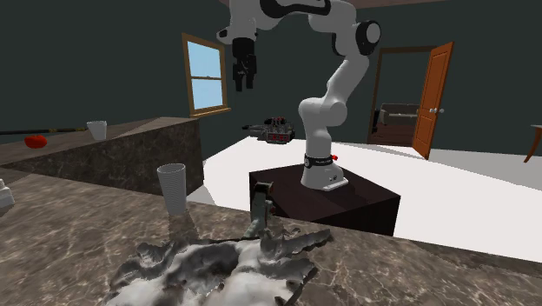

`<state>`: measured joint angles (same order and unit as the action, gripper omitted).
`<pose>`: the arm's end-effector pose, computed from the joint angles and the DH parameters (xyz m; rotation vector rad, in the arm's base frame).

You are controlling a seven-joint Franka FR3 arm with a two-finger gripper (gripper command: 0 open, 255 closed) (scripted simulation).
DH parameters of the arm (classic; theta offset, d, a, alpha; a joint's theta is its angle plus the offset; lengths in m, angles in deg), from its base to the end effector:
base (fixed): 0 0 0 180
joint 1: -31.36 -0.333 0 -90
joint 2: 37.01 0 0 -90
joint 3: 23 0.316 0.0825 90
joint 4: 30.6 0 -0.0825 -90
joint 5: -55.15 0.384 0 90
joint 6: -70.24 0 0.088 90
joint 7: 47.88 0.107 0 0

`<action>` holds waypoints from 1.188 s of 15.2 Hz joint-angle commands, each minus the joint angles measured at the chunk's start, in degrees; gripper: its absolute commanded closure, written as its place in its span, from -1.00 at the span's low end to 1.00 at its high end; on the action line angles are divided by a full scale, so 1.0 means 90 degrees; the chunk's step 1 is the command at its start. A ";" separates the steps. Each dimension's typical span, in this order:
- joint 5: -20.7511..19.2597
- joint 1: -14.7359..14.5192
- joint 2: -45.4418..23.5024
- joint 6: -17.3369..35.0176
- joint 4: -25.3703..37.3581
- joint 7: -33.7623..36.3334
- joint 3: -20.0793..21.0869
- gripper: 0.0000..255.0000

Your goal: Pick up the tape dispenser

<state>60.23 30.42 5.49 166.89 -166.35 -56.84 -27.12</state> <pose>0.3296 -0.0156 0.5808 -3.0045 -0.1663 -0.1067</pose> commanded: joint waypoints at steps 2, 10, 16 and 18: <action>0.0024 -0.0052 -0.0063 0.0122 -0.0099 0.0064 0.0114 -1.00; 0.0202 -0.0483 -0.0827 0.1136 -0.0694 0.0592 0.1024 -1.00; 0.0254 -0.0777 -0.1711 0.1924 -0.0893 0.1032 0.1695 -1.00; 0.0237 -0.0862 -0.2062 0.2185 -0.0910 0.1196 0.1914 -1.00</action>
<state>62.43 23.09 -11.11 185.29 -174.79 -47.03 -11.05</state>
